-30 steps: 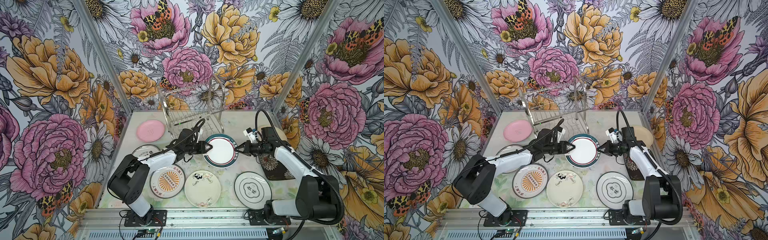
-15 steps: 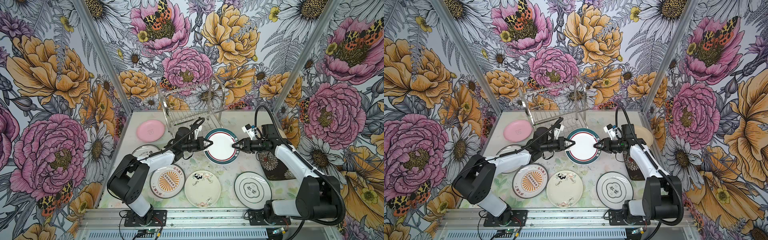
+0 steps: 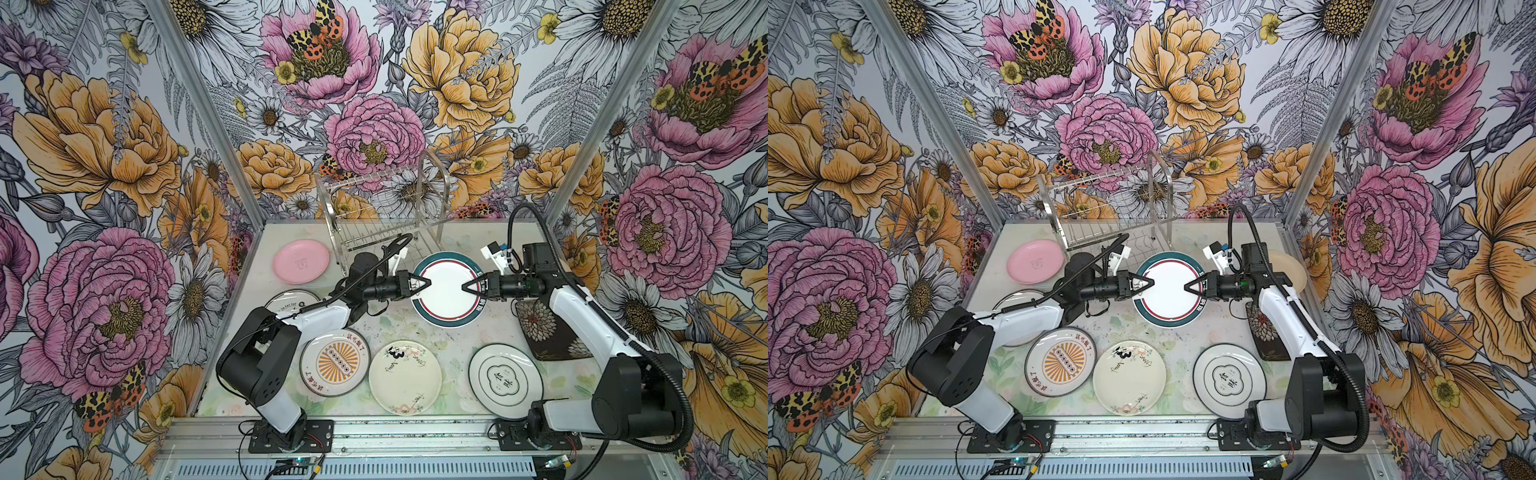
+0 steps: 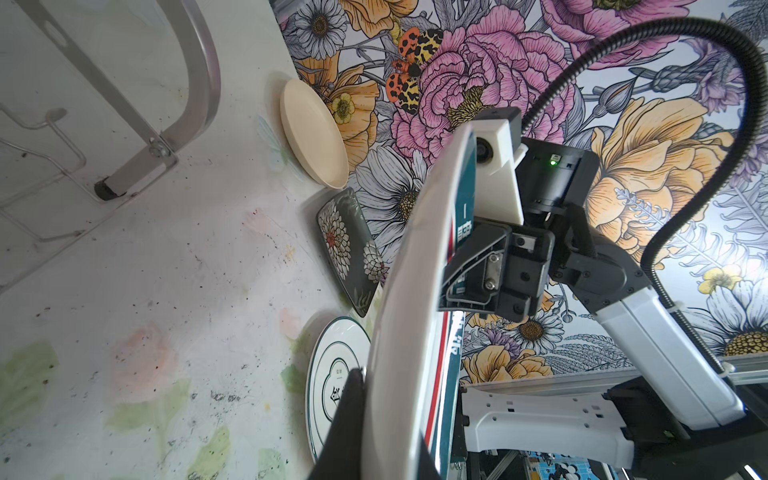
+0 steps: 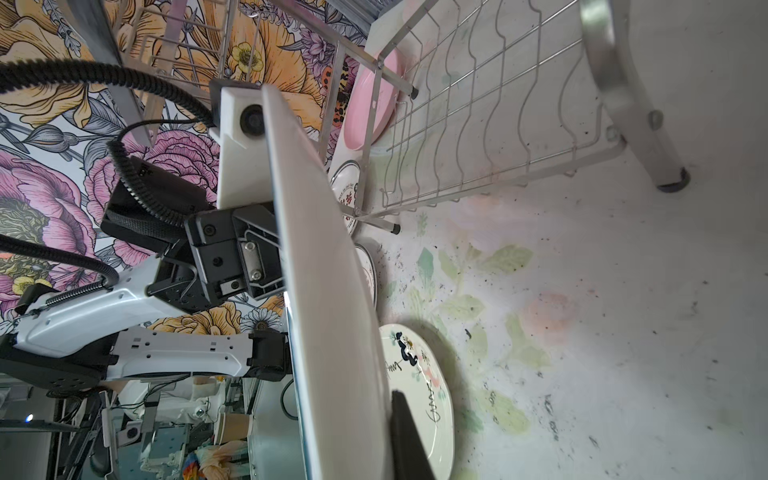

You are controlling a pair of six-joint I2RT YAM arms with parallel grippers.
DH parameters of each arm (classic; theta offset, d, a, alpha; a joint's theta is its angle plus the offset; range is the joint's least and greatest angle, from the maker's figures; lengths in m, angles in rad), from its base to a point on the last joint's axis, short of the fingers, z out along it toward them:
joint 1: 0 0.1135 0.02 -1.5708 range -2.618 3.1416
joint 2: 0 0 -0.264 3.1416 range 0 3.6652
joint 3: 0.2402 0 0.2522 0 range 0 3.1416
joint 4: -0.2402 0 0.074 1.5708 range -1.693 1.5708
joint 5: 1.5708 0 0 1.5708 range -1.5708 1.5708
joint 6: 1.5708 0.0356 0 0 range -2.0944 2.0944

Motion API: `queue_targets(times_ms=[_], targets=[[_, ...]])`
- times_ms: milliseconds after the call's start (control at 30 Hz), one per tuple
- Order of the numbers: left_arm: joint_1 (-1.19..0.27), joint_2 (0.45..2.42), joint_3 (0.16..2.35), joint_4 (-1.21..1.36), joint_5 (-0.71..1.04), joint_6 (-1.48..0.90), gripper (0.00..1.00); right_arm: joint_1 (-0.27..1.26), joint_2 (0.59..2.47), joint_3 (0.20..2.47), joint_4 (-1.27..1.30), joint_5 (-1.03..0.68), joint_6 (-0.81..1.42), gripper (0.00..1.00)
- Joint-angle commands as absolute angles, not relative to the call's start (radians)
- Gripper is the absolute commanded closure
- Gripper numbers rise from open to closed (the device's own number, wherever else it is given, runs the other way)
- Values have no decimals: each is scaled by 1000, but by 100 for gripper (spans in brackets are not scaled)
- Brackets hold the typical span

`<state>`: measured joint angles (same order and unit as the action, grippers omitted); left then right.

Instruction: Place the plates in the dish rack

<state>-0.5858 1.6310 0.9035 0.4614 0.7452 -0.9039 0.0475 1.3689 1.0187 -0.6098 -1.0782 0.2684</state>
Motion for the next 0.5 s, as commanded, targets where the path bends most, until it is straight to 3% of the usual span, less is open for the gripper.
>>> queue_targets(times_ms=[0,33,167,300,467], targets=[[-601,1612,899,506,747,-910,69,63,1331,1059,-586,-1122,254,100],[-601,1600,892,486,730,-900,55,62,1325,1057,-586,-1114,257,100],[-611,1531,894,321,636,-794,35,60,1294,1052,-590,-1048,279,100],[-612,1457,888,184,528,-725,25,59,1231,1061,-591,-919,312,100],[-620,1359,881,22,377,-651,23,61,1156,1109,-618,-751,337,100]])
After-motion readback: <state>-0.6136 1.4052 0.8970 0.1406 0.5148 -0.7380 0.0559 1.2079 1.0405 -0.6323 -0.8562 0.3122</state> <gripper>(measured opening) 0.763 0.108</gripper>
